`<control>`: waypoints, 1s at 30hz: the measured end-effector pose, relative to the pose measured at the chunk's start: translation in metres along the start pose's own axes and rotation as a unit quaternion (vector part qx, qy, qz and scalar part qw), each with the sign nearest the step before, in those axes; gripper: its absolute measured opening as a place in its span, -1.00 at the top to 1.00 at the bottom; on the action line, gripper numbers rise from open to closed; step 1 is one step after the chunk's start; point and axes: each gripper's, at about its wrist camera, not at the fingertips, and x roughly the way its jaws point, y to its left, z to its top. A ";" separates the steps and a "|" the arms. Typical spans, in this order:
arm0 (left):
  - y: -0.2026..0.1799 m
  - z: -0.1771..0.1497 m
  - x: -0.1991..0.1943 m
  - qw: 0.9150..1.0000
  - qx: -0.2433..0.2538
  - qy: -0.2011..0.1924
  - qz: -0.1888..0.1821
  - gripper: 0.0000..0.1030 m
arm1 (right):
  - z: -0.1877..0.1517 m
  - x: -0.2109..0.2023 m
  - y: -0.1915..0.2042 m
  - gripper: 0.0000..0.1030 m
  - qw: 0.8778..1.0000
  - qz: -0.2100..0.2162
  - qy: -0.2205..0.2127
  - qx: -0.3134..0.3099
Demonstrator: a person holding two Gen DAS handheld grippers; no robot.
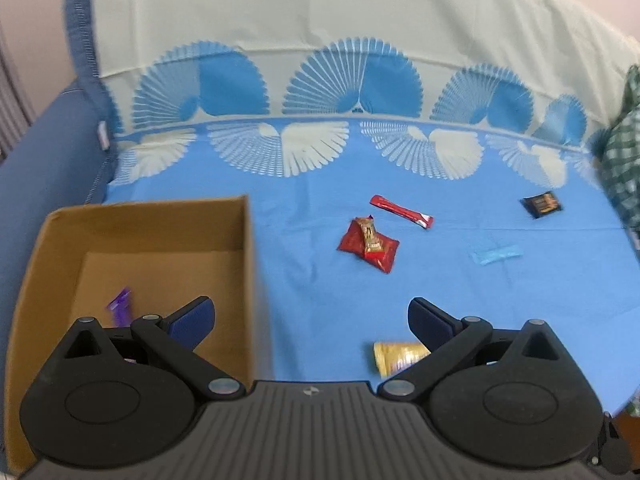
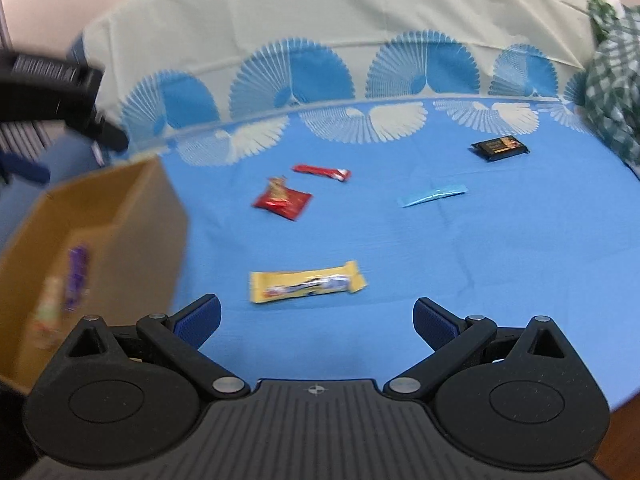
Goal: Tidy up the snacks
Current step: 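Grasp the red-gold candy with the left tool while the right tool grasps the yellow bar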
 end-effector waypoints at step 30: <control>-0.060 0.077 0.244 0.991 0.037 0.126 -0.023 0.65 | 0.015 0.164 -0.010 0.72 0.967 0.115 -0.001 -0.229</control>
